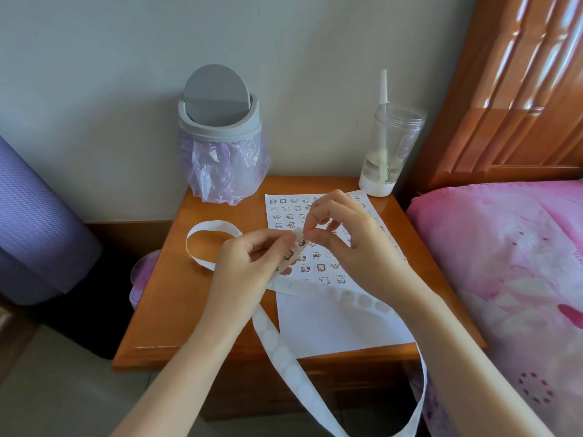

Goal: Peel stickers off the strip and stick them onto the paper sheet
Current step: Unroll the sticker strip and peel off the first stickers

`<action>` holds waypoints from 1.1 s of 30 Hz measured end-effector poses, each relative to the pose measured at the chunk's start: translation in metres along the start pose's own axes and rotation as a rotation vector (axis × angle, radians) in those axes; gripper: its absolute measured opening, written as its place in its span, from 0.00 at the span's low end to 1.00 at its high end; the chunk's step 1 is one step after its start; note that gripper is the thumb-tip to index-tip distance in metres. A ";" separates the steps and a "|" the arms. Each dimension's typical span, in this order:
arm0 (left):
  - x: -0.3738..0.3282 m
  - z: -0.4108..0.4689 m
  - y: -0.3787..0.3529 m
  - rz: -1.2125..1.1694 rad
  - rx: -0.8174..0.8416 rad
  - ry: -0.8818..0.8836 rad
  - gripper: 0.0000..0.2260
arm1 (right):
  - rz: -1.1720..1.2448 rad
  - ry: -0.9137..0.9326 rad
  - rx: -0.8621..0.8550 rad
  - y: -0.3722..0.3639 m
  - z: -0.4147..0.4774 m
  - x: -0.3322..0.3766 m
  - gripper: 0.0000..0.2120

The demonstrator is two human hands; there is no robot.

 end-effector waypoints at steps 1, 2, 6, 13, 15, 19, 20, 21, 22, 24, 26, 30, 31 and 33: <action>0.000 0.000 0.000 -0.018 -0.012 0.003 0.03 | -0.007 -0.006 -0.001 0.000 0.000 0.001 0.06; 0.000 0.001 0.000 -0.031 -0.027 -0.001 0.05 | 0.007 -0.017 -0.006 0.002 0.000 0.003 0.06; 0.000 0.002 0.002 0.015 -0.070 -0.054 0.08 | 0.131 -0.068 -0.031 0.011 -0.002 0.006 0.07; 0.002 0.000 -0.002 0.139 -0.003 -0.109 0.05 | 0.075 -0.134 0.085 0.013 -0.003 -0.001 0.05; 0.001 0.000 -0.002 0.143 0.004 -0.109 0.04 | 0.064 -0.127 0.097 0.012 -0.003 0.000 0.05; 0.000 -0.002 -0.002 0.171 0.005 -0.103 0.04 | 0.046 -0.126 0.101 0.012 -0.002 0.000 0.05; 0.000 -0.002 -0.003 0.162 0.008 -0.100 0.04 | 0.041 -0.127 0.100 0.012 -0.002 0.000 0.05; 0.000 -0.002 -0.003 0.151 0.009 -0.096 0.04 | 0.038 -0.128 0.099 0.012 -0.003 0.000 0.05; 0.000 -0.002 -0.003 0.148 0.005 -0.096 0.05 | 0.037 -0.126 0.098 0.013 -0.003 0.000 0.05; -0.001 -0.002 -0.002 0.152 -0.002 -0.097 0.05 | 0.037 -0.114 0.097 0.013 -0.003 0.001 0.05; -0.002 -0.002 -0.002 0.168 -0.004 -0.098 0.04 | 0.029 -0.104 0.103 0.013 -0.003 0.002 0.05; -0.001 -0.002 -0.004 0.210 -0.016 -0.117 0.05 | 0.008 -0.094 0.104 0.011 -0.003 0.002 0.05; 0.000 -0.002 -0.005 0.210 -0.026 -0.122 0.05 | 0.015 -0.096 0.087 0.010 -0.003 0.001 0.05; 0.001 -0.001 -0.004 0.183 -0.048 -0.124 0.02 | 0.068 -0.132 0.016 0.011 -0.005 -0.001 0.05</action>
Point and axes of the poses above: each hand's wrist, its own z-axis towards the middle knuckle, its own y-axis out of the back of the hand, x = y × z, the point moved 1 cm from there along z, towards the middle knuckle, and after that the axes turned 6 degrees about y, right-handed, at the moved point
